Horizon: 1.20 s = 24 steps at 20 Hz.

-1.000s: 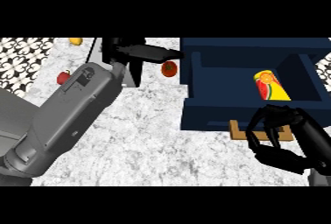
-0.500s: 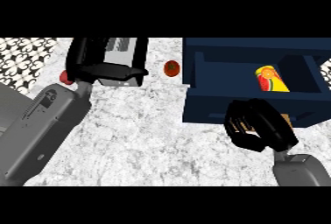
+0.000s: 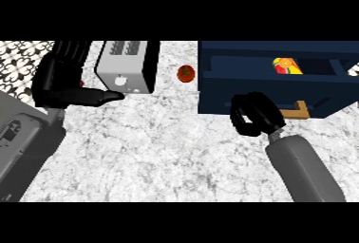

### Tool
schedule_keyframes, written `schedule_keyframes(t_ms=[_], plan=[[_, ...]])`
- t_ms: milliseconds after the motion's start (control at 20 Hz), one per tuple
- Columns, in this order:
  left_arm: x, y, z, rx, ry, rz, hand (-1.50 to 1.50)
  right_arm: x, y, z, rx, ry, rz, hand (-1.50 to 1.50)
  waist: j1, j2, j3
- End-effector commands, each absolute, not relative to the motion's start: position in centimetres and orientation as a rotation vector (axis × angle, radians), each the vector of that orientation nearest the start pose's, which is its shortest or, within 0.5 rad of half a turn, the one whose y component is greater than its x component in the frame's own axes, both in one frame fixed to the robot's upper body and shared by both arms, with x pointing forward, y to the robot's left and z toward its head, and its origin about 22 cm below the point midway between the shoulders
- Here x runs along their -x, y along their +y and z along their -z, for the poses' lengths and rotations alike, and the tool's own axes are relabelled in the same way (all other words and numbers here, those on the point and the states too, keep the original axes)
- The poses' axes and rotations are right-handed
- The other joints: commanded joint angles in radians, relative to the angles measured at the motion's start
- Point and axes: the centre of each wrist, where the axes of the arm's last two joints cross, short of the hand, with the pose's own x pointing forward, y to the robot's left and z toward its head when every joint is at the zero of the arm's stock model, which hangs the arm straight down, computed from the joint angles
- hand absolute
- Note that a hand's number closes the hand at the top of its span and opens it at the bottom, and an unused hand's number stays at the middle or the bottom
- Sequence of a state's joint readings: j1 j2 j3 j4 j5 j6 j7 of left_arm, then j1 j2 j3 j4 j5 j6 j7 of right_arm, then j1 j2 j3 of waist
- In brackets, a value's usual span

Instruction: Pick up the cup, place it into the drawer and close the drawer

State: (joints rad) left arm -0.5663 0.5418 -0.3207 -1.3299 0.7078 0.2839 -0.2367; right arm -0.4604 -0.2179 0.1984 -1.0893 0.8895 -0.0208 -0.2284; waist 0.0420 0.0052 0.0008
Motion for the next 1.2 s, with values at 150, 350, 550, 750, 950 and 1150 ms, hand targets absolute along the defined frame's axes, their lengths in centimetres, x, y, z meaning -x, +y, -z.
schedule_keyframes(t_ms=[150,350,550,750,950,1150], plan=[[-33.9,26.9,-11.7,0.139,-1.902,-0.002,-1.5,-39.4,-22.3,-0.2,0.615,-1.598,-1.232,1.5,0.007,0.009,0.001],[-33.3,27.4,-9.9,0.138,-1.91,0.01,-1.5,-41.5,-22.7,-1.4,0.582,-1.544,-1.255,1.5,0.013,0.013,0.001],[-33.7,27.9,-11.2,0.144,-1.918,0.019,-1.5,-42.5,-23.8,-2.2,0.599,-1.516,-1.208,1.5,0.028,0.022,0.002],[-32.7,27.7,-10.2,0.216,-1.907,0.029,-1.5,-43.0,-25.0,-3.0,0.607,-1.466,-1.188,1.5,0.057,0.032,0.003],[-32.4,27.2,-8.9,0.24,-1.902,0.054,-1.5,-43.5,-26.0,-4.3,0.586,-1.498,-1.137,1.5,0.066,0.04,0.003],[-32.7,27.4,-9.4,0.263,-1.897,0.05,-1.5,-44.3,-27.8,-6.8,0.558,-1.526,-1.099,1.5,0.067,0.042,0.003]])
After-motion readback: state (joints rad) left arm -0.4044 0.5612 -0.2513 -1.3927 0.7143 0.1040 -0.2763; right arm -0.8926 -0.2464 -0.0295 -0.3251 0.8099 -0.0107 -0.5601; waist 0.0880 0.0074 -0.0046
